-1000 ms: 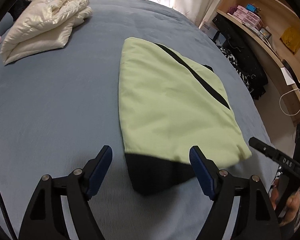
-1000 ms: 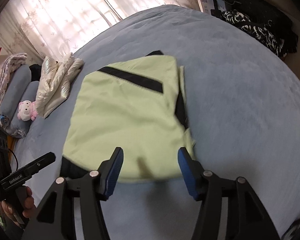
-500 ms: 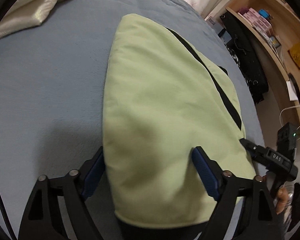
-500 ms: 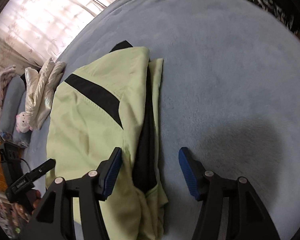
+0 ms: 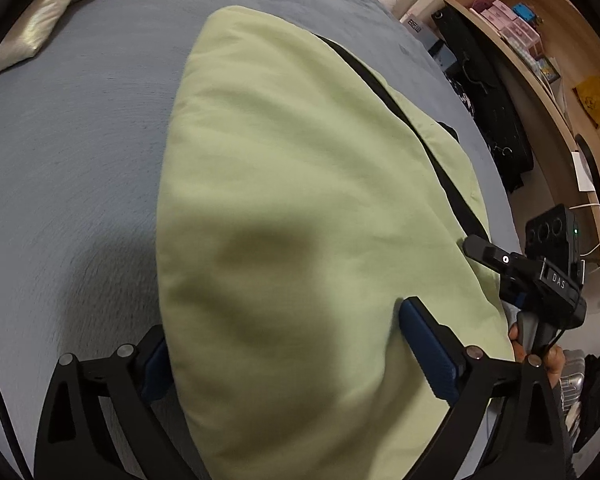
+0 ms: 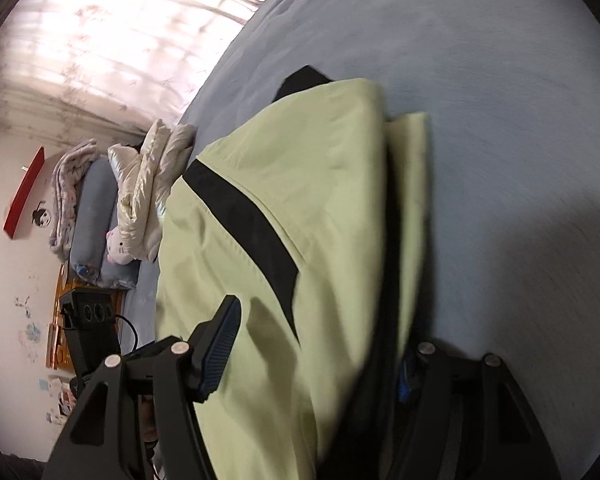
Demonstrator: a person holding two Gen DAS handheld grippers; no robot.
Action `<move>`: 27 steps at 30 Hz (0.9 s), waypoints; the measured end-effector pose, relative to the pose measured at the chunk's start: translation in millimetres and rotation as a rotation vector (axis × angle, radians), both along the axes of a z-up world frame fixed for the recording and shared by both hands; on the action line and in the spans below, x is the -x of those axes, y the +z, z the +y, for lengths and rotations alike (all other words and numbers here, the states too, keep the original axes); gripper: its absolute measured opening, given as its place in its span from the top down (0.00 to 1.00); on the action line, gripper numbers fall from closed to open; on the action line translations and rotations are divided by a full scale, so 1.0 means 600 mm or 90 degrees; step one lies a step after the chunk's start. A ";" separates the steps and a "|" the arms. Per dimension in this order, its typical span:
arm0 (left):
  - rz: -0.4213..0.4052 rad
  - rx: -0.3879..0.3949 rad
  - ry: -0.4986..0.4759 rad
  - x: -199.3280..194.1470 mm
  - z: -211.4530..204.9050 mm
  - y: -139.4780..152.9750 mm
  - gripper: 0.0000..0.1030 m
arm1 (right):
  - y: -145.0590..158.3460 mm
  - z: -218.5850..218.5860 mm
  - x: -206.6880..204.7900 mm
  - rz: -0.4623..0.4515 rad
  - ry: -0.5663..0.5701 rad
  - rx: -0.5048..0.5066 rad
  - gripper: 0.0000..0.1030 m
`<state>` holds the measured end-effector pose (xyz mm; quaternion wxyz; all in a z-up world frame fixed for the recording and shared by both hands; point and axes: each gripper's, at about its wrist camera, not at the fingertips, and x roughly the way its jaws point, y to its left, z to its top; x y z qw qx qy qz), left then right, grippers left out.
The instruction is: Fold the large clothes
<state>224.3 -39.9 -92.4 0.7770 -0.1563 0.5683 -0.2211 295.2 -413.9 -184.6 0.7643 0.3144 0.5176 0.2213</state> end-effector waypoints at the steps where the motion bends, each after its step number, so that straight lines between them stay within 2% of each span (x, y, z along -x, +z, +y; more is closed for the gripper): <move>1: 0.001 0.002 0.001 -0.004 0.000 -0.001 0.05 | 0.000 0.003 -0.001 -0.003 0.000 0.005 0.42; 3: -0.002 0.003 0.007 -0.007 -0.001 -0.002 0.05 | -0.004 0.001 0.002 -0.004 -0.005 0.014 0.64; 4: -0.005 0.000 0.008 -0.006 -0.001 -0.002 0.06 | -0.005 -0.005 0.005 -0.006 -0.010 0.005 0.69; 6: -0.024 -0.006 0.011 0.003 -0.002 0.003 0.18 | -0.006 -0.007 0.011 -0.011 -0.020 -0.017 0.85; 7: -0.034 -0.006 0.012 0.006 0.000 0.006 0.23 | -0.001 -0.005 0.015 -0.016 -0.024 -0.007 0.86; 9: -0.058 -0.010 0.012 0.012 -0.001 0.017 0.41 | 0.012 0.010 0.019 -0.020 -0.032 0.029 0.88; 10: -0.068 -0.013 0.010 0.012 -0.001 0.023 0.45 | 0.016 0.015 0.019 -0.017 -0.041 0.039 0.89; 12: -0.082 -0.019 -0.001 0.015 -0.002 0.036 0.60 | 0.033 0.031 0.024 -0.017 -0.060 0.083 0.90; 14: -0.104 -0.039 -0.018 0.015 -0.013 0.051 0.66 | 0.048 0.043 0.030 -0.018 -0.076 0.127 0.90; 18: -0.137 -0.074 -0.042 0.026 -0.025 0.077 0.73 | 0.095 0.086 0.046 -0.028 -0.101 0.203 0.91; 24: -0.143 -0.062 -0.056 0.039 -0.001 0.125 0.76 | 0.162 0.148 0.075 -0.044 -0.100 0.265 0.92; 27: -0.162 -0.066 -0.071 0.067 0.026 0.151 0.76 | 0.183 0.170 0.096 -0.052 -0.097 0.279 0.92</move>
